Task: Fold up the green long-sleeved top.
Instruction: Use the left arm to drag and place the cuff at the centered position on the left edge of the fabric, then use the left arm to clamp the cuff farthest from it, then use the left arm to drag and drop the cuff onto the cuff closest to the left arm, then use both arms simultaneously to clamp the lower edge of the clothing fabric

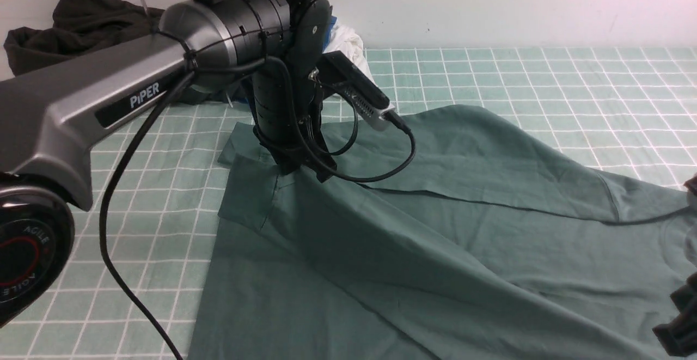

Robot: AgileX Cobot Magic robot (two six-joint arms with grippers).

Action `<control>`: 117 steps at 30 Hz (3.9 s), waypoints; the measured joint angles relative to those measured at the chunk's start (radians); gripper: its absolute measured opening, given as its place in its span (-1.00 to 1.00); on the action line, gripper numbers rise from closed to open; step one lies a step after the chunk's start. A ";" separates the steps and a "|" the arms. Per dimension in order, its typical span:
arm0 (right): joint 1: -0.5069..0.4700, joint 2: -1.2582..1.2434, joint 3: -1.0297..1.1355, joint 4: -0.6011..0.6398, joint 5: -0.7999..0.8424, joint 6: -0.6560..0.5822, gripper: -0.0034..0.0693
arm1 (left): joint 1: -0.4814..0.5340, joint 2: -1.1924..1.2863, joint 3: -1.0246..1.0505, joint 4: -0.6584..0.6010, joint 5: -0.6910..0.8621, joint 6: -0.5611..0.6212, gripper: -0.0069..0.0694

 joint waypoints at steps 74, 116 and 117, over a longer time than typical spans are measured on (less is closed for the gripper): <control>0.001 -0.134 -0.217 0.045 -0.010 -0.046 -0.94 | 0.030 -0.596 0.437 -0.208 -0.201 -0.426 -0.76; 0.031 -0.175 -0.159 0.303 0.211 -0.251 -0.94 | -0.341 -0.573 1.241 -0.135 -0.394 0.027 0.30; 0.031 -0.175 -0.159 0.303 0.211 -0.251 -0.94 | -0.341 -0.569 1.233 -0.124 -0.385 -0.009 0.25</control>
